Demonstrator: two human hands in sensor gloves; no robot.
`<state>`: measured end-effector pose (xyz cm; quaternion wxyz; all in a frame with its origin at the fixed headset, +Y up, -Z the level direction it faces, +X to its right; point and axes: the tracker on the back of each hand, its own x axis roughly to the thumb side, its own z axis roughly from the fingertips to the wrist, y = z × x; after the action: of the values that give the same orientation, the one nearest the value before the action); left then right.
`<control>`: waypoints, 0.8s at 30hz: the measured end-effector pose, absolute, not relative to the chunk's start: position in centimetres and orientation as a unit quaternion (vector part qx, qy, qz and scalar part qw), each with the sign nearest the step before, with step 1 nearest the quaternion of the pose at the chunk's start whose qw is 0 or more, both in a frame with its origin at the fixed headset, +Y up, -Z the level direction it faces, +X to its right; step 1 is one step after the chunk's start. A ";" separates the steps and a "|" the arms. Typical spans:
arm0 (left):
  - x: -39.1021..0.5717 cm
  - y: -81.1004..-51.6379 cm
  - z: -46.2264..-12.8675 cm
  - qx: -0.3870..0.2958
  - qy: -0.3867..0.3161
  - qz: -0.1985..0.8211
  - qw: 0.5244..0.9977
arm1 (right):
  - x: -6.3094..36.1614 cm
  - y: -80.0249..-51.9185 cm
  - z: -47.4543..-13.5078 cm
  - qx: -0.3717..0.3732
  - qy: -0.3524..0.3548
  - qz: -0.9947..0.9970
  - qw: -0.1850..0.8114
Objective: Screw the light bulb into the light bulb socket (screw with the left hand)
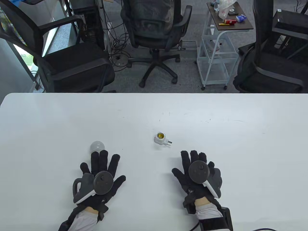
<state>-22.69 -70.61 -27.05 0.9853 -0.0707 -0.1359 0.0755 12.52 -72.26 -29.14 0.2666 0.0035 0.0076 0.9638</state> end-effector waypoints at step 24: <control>-22.8 -70.2 -26.9 -0.075 -0.141 0.102 0.982 | 10.4 -74.4 -29.4 0.009 0.070 0.975 0.212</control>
<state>-22.78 -70.15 -26.91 0.9819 -0.0750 -0.1408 0.1023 10.38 -74.39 -29.39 0.2117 0.0095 0.0702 0.9748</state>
